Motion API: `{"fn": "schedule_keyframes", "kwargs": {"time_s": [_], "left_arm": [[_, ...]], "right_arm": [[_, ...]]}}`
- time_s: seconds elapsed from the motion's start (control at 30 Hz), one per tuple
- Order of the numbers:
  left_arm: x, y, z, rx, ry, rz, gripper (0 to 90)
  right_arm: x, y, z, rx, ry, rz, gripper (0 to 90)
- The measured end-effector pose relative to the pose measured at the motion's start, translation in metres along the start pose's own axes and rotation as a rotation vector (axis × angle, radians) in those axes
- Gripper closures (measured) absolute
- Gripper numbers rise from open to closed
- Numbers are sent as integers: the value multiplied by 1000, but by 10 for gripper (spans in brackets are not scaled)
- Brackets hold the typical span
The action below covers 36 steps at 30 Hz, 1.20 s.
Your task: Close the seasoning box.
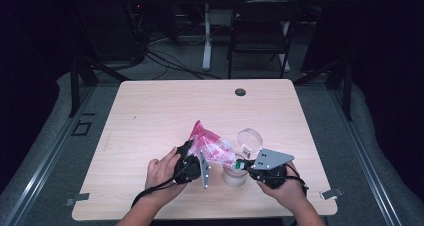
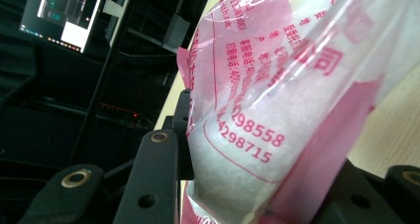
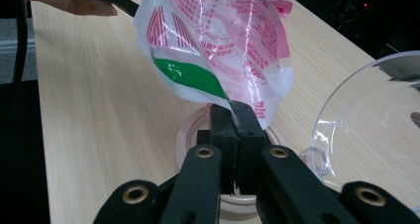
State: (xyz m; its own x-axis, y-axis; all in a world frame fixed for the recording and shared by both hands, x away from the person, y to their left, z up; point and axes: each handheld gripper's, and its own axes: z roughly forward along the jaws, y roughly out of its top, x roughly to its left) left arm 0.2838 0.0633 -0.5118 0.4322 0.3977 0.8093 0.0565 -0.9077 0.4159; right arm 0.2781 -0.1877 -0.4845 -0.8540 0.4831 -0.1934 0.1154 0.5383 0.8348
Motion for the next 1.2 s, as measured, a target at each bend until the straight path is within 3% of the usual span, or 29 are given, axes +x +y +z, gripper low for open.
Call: {"fn": "schedule_keyframes", "kwargs": {"time_s": [0.67,1.2], "left_arm": [[-3,-4,5,19,-60,-70,679],[-12,-12,11,38,-135,-180,683]], "right_arm": [[2,2,0,-9,-8,-5,895],[5,4,2,-15,-3,-12,896]]}}
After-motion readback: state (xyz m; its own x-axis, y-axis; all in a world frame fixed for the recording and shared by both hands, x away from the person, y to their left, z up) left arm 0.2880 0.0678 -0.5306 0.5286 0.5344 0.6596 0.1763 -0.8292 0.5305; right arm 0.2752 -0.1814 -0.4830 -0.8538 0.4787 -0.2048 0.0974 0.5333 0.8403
